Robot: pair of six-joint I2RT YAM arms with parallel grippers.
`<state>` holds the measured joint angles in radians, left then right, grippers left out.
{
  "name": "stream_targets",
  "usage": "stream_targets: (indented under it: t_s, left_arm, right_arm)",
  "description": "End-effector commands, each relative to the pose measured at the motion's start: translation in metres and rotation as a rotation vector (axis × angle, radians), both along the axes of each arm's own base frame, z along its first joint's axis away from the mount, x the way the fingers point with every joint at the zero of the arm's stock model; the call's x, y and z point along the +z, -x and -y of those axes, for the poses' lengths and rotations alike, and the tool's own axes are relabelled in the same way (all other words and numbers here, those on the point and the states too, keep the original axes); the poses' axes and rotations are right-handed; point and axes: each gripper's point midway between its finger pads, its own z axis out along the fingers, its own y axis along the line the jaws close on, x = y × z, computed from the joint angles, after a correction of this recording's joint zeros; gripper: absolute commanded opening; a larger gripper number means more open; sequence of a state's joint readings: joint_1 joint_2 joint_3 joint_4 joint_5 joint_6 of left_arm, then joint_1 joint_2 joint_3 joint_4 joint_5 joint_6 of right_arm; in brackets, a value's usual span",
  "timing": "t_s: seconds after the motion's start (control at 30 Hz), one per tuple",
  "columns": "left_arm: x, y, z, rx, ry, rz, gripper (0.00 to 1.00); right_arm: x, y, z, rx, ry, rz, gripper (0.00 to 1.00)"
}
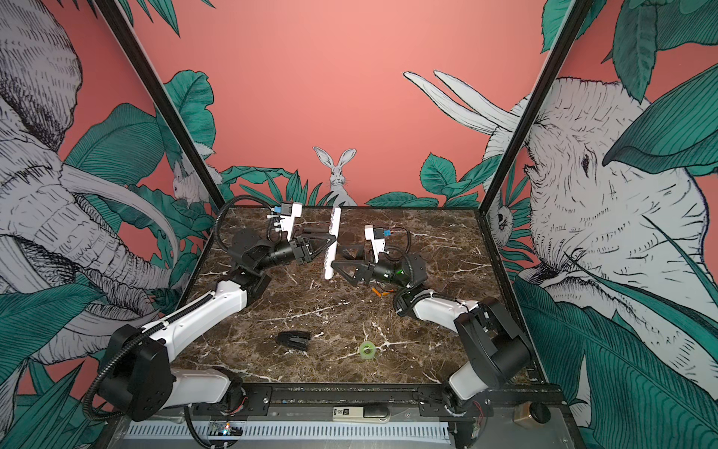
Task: Load the batteries into the remote control
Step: 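Lift the white remote upright with the left gripper while the right gripper approaches it, then grasp the remote's lower end with the right gripper beside the left gripper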
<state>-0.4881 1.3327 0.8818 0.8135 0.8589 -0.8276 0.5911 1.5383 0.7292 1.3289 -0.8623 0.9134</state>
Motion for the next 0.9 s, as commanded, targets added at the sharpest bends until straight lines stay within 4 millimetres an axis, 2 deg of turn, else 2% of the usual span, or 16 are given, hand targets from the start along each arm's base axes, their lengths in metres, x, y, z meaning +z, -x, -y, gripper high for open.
stream_targets:
  t_s: [0.0,0.2,0.4,0.63,0.87]
  left_arm:
    - [0.026,0.013,0.001,-0.040,0.046,0.079,0.20]
    - [0.030,0.017,0.002,-0.057,0.057,0.089,0.20]
    - [0.032,0.018,0.003,-0.067,0.071,0.089,0.18]
    - [0.036,0.019,0.003,-0.070,0.080,0.089,0.18]
    - [0.034,0.017,0.003,-0.063,0.078,0.084,0.18]
  right_arm:
    - [0.020,0.014,-0.005,0.052,-0.047,0.087,0.99]
    - [0.017,0.018,-0.011,0.079,-0.040,0.091,0.98]
    - [0.018,0.025,-0.015,0.103,-0.037,0.098,0.89]
    - [0.022,0.033,-0.018,0.134,-0.039,0.117,0.74]
    - [0.022,0.037,-0.018,0.141,-0.039,0.126,0.49]
